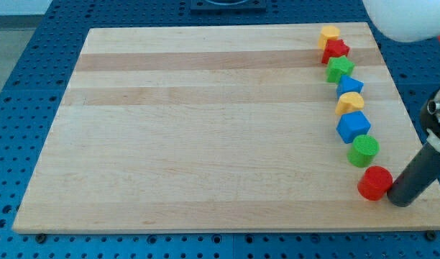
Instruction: Place the red circle towards the bottom of the green circle
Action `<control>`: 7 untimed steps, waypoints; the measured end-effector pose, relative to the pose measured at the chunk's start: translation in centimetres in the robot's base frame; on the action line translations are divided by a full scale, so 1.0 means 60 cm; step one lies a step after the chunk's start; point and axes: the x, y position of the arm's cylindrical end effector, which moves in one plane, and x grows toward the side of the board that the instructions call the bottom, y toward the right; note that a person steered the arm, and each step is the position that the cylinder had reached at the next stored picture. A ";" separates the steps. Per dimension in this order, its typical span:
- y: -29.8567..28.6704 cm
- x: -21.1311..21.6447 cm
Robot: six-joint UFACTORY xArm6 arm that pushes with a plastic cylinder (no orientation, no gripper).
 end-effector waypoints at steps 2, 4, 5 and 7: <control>-0.013 -0.001; 0.091 -0.046; 0.122 -0.165; 0.140 -0.406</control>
